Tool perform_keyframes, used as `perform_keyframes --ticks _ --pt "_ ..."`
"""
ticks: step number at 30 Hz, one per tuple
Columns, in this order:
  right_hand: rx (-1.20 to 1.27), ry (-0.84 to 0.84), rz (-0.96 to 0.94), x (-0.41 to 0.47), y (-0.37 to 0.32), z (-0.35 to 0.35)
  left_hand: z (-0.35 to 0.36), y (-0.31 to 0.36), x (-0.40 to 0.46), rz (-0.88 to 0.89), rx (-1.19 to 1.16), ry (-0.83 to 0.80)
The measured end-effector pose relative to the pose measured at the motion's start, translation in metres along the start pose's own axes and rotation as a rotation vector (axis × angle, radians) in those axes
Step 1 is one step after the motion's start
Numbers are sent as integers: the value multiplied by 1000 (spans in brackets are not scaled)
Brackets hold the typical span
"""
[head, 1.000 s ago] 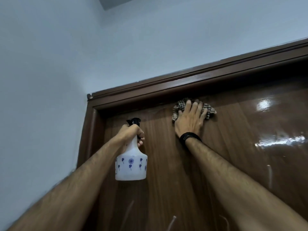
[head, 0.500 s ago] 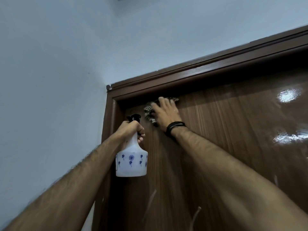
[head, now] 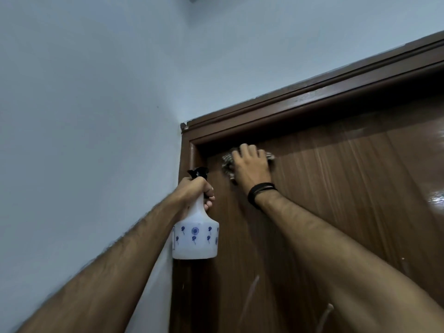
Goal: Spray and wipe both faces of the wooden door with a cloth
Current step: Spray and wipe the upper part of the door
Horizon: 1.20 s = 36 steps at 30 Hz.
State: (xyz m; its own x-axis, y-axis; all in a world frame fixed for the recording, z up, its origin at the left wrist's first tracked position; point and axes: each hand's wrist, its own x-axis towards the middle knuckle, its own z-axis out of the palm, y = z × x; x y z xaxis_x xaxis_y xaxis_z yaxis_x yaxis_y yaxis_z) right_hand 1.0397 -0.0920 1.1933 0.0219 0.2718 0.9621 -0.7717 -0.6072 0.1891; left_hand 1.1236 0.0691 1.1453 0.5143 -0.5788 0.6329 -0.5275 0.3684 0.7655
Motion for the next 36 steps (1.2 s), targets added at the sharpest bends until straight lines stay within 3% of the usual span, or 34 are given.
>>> perform_keyframes --ticks 4,8,15,20,25,30,36 --pt "86 -99 -107 24 -48 13 -16 -1 -3 5 37 -13" --pt "62 -122 -198 26 -38 13 -15 4 0 12 81 9" --pt "47 -133 -100 19 60 -26 39 15 4 49 -24 -73" --pt "-59 -80 6 -4 163 -66 97 25 1 78 -79 -226" --pt "-172 -63 169 -17 249 -98 139 37 -13 105 -161 -350" --pt "-148 -20 393 -33 292 -123 173 32 -34 79 -228 -467" --pt "-95 -89 195 -111 309 -149 223 1 -86 38 -219 -498"
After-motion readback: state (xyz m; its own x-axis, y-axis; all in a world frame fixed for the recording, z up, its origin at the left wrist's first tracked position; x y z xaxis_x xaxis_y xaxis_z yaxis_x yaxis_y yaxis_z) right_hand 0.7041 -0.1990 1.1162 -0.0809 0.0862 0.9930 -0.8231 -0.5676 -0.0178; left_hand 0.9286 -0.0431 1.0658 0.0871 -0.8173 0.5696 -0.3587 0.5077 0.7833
